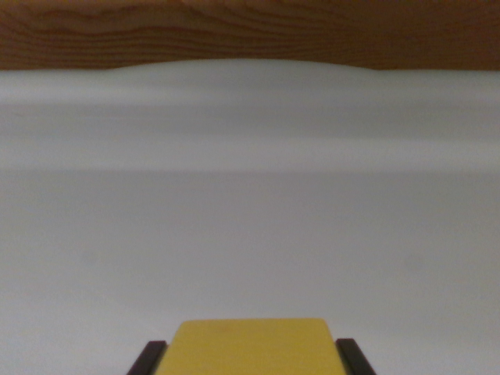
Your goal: Pick yellow cube
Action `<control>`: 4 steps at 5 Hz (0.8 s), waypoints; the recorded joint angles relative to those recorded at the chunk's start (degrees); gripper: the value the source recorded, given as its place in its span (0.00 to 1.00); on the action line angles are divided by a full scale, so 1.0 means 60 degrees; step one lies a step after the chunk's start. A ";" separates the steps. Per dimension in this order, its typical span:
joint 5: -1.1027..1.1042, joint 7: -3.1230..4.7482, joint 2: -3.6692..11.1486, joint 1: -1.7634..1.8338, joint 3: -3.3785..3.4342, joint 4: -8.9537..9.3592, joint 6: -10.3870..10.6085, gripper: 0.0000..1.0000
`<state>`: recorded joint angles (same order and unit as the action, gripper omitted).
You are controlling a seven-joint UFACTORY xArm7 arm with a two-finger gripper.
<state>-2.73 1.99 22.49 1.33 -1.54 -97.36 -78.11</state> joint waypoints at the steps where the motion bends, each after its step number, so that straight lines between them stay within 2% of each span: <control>1: 0.0010 -0.0016 -0.0125 0.0000 -0.0004 -0.0234 -0.0359 1.00; 2: 0.0010 -0.0016 -0.0125 0.0000 -0.0004 -0.0234 -0.0359 1.00; 3: 0.0019 -0.0030 -0.0235 -0.0001 -0.0007 -0.0441 -0.0676 1.00; 4: 0.0019 -0.0030 -0.0235 -0.0001 -0.0007 -0.0441 -0.0676 1.00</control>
<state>-2.61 1.80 21.08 1.32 -1.58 -100.01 -82.16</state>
